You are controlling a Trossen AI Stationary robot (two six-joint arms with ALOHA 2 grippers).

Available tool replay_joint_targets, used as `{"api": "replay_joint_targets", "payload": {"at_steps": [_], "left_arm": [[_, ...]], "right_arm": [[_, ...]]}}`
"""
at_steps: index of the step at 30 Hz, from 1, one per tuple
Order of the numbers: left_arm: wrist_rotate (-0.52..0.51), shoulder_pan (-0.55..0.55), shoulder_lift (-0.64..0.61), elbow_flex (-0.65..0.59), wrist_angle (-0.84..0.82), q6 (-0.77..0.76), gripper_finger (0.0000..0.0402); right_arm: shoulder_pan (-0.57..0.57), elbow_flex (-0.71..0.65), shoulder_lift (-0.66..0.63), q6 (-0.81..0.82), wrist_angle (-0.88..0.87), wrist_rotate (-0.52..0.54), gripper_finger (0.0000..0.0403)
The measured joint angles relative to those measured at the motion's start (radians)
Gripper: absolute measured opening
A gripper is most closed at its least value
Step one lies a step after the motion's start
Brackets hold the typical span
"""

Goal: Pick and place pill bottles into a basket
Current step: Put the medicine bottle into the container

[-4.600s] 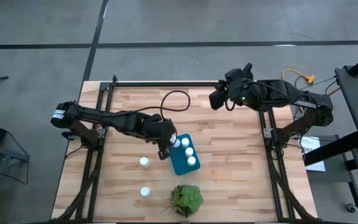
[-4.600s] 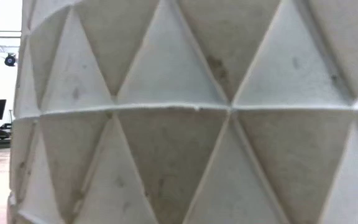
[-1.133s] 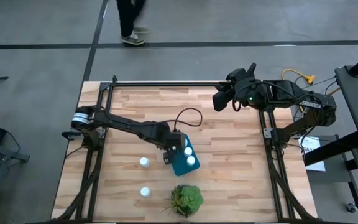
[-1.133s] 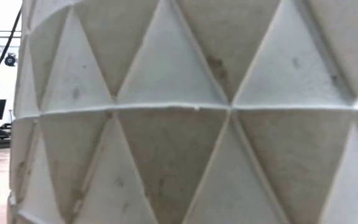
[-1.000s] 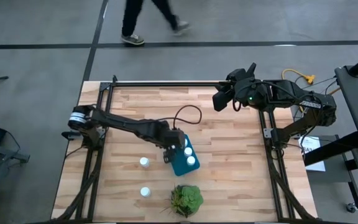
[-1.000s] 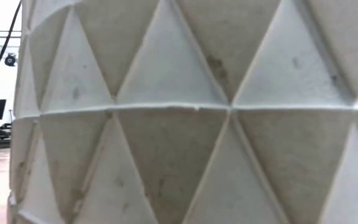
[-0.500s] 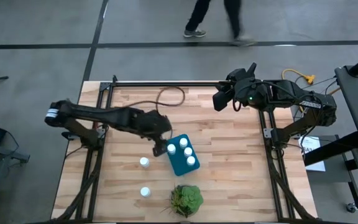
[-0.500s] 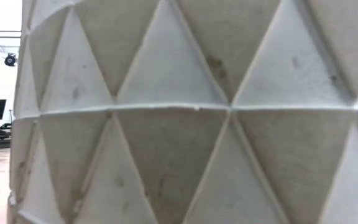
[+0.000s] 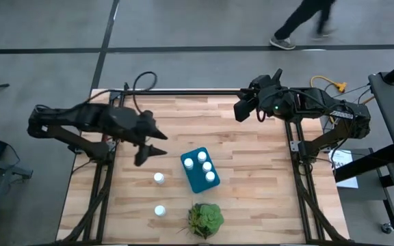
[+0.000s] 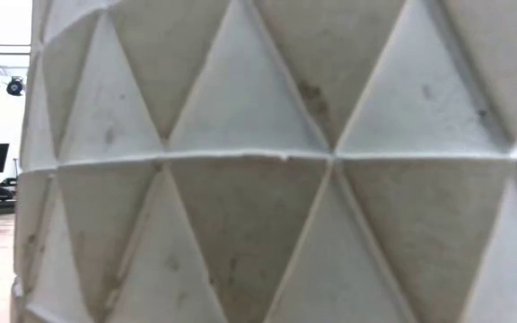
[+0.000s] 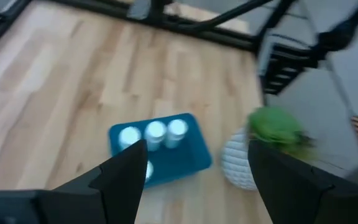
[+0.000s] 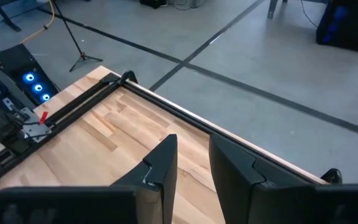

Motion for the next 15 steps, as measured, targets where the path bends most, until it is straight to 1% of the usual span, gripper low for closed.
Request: {"api": "replay_joint_targets", "payload": {"at_steps": [4,7,12,15], "left_arm": [[0.054,-0.017,-0.022,0.038,-0.017,0.055,0.0260],[0.057,-0.044,-0.003,0.103,-0.096,0.118,0.0260],[0.061,-0.091,0.092,0.233,-0.287,0.206,0.0260],[0.063,-0.117,0.146,0.307,-0.372,0.255,0.0260]], "right_arm": [[0.000,0.000,0.000,-0.001,0.001,0.000,0.0077],[0.000,0.000,0.000,-0.004,0.000,0.001,0.0075],[0.000,0.000,0.000,-0.004,0.000,0.002,0.0078],[0.000,0.000,0.000,-0.004,0.000,0.002,0.0081]]}}
